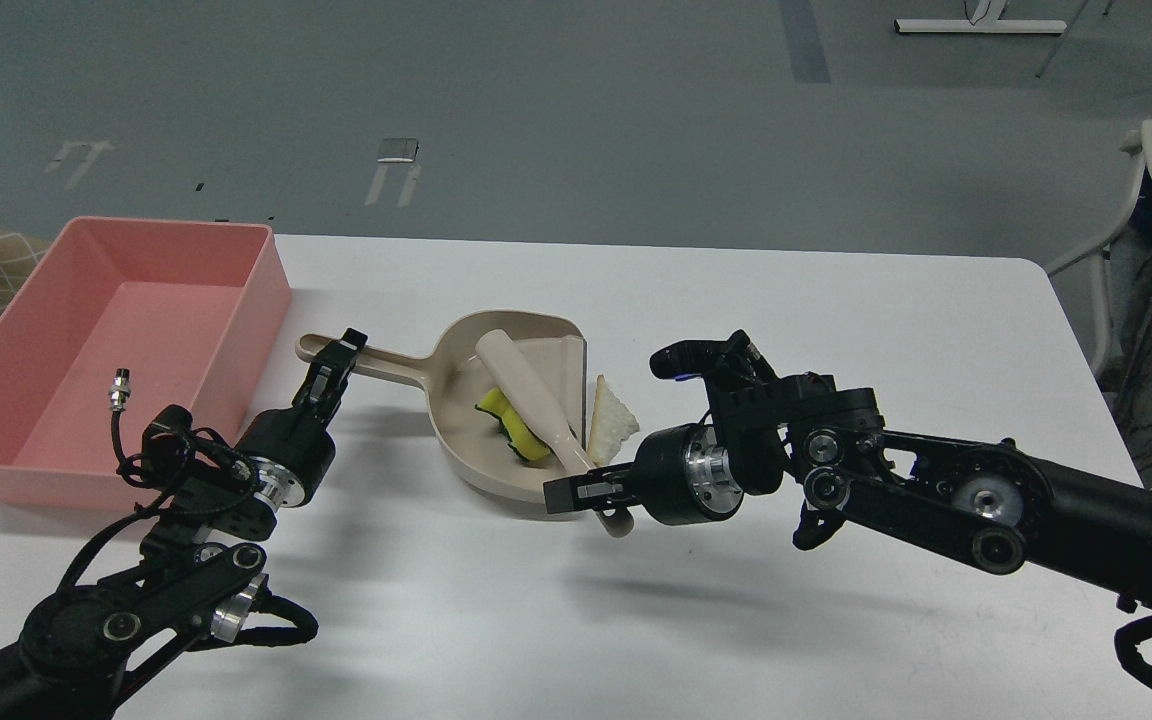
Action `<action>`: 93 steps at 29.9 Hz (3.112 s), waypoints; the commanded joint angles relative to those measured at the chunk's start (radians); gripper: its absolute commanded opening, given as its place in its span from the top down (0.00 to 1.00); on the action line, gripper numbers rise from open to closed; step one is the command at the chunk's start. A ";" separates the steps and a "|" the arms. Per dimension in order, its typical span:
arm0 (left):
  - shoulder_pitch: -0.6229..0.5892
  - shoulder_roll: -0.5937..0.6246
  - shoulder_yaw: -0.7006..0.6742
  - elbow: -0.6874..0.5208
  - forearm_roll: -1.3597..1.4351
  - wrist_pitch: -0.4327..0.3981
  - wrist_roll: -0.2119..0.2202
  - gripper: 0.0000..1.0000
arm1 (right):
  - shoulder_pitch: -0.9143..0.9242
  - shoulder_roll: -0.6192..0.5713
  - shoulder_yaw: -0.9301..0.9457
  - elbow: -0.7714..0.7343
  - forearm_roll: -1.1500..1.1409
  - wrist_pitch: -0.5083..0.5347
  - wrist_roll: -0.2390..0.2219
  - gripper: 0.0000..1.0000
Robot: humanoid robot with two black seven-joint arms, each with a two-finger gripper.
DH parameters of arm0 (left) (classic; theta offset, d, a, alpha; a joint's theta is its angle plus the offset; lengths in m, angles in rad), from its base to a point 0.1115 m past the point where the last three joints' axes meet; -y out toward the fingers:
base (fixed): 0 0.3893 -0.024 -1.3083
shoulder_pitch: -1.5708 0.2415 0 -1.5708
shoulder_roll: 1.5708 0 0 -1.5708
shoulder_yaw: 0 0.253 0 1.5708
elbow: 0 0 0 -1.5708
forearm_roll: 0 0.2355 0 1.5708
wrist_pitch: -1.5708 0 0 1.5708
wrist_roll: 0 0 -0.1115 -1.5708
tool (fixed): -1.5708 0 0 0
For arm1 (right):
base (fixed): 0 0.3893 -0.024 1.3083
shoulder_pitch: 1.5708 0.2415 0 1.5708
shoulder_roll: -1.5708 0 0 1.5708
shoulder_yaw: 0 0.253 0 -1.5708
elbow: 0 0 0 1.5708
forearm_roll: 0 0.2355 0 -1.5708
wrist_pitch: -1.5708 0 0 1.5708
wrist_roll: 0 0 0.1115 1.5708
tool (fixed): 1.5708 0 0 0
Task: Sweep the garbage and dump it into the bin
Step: 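Sweep the paper and sponge into the dustpan with the brush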
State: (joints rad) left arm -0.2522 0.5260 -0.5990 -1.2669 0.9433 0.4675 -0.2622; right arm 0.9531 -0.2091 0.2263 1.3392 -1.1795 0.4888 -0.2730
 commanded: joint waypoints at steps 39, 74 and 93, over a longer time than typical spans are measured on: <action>0.011 -0.004 0.010 0.000 0.008 -0.001 -0.028 1.00 | -0.511 -0.228 0.387 0.229 0.031 -0.033 0.031 1.00; 0.024 -0.004 0.010 0.000 0.008 -0.001 -0.032 1.00 | -0.453 0.103 0.390 0.161 0.026 -0.036 0.017 1.00; 0.053 -0.017 0.007 0.000 0.000 -0.003 -0.034 1.00 | -0.398 0.169 0.383 0.100 0.026 -0.036 0.012 1.00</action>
State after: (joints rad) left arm -0.2038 0.5145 -0.5930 -1.2672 0.9436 0.4643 -0.2957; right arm 0.5536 -0.0403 0.6071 1.4380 -1.1540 0.4525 -0.2607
